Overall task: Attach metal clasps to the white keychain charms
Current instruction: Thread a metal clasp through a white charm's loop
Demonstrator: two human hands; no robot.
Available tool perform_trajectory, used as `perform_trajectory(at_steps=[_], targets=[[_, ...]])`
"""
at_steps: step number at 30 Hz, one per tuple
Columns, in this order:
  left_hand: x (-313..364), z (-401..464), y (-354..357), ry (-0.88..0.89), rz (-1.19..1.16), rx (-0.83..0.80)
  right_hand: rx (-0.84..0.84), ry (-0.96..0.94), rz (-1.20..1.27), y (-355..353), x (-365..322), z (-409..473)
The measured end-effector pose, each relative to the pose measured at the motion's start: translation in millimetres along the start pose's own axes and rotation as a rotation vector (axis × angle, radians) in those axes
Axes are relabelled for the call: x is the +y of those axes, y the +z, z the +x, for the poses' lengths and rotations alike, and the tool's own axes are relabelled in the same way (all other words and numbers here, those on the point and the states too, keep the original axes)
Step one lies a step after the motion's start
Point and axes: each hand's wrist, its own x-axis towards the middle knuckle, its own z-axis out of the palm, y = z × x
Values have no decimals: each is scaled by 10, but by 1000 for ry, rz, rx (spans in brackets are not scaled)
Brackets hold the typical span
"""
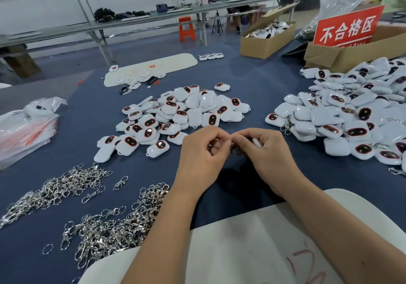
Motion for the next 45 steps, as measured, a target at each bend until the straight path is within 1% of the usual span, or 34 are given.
perform_trajectory(at_steps=[3,5,7,9,12,14,19,23,26,29,31,34,40,45], targets=[[13,11,27,38,10,23,-5,11,74,-15,-8,9],[10,9,37,47,16,22,7,8,80,-24,-10,2],[-10,5,43,42,13,17,22,-22,3,-20,-11,-10],[-40,-2,40,13,-10,-4,44,-82,-124,-8,-25,-23],[-70,-10,24,-14,-18,-32,46,-267,-344,-15,-64,-33],[-70,-11,19,-23,-4,-48,37,-380,-441,-28,-77,-38],[-43,-20,26,-56,22,-93,-13,-474,-550,-65,-74,-30],[-30,-29,17,-64,10,-76,-10,-511,-586,-63,-85,-25],[-8,-26,18,-31,16,-39,35,-430,-479,-44,-103,-53],[14,-13,34,3,47,-26,79,-275,-409,-36,-106,-51],[9,-9,37,6,51,-19,139,-173,-379,-45,-87,-36],[21,-13,35,15,57,-20,154,-13,-225,-66,-59,-21],[52,-19,46,14,111,-85,200,60,-44,-76,49,75],[58,-18,37,51,181,-137,228,115,196,-105,60,78]])
